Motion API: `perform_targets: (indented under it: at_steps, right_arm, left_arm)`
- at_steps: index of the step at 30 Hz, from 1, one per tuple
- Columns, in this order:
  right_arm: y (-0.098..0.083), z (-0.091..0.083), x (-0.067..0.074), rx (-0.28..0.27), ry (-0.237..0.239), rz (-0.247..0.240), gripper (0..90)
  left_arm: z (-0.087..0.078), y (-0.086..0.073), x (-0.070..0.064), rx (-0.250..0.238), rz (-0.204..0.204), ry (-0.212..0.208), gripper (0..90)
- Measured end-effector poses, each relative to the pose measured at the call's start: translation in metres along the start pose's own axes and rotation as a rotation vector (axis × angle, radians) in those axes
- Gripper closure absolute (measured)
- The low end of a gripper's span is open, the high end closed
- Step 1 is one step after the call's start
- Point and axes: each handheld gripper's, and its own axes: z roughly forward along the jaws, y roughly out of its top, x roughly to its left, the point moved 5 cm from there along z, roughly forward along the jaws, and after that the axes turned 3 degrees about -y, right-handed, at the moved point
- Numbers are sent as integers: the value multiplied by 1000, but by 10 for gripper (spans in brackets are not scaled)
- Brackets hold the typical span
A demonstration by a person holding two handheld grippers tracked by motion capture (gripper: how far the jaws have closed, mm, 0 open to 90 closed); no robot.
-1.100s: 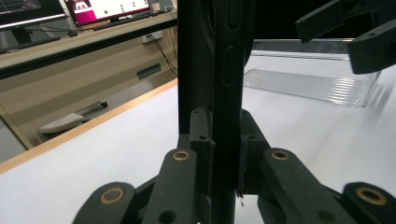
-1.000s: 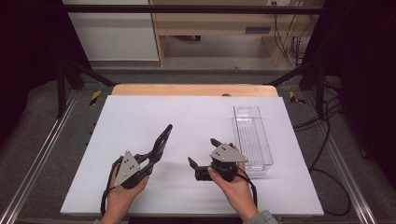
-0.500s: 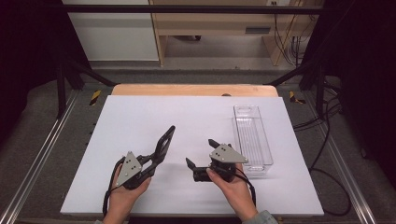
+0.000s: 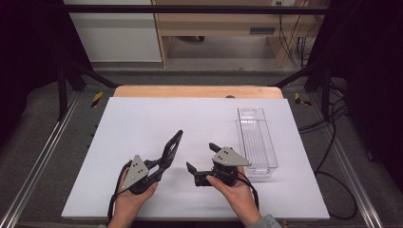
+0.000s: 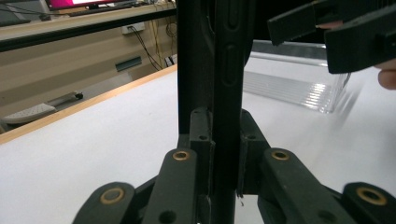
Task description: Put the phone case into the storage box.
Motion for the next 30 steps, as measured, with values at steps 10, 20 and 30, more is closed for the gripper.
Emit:
perform_targets:
  at_steps: [10,20,30]
  right_arm:
    - [3,-2,3,-30,19,21,37]
    - [5,-3,2,-41,23,45,37]
    - [4,-1,8,-29,58,75,25]
  left_arm:
    - [6,-1,-10,13,9,-26,806]
    - [9,-1,-15,18,17,-38,806]
    - [12,-1,-23,20,23,-58,806]
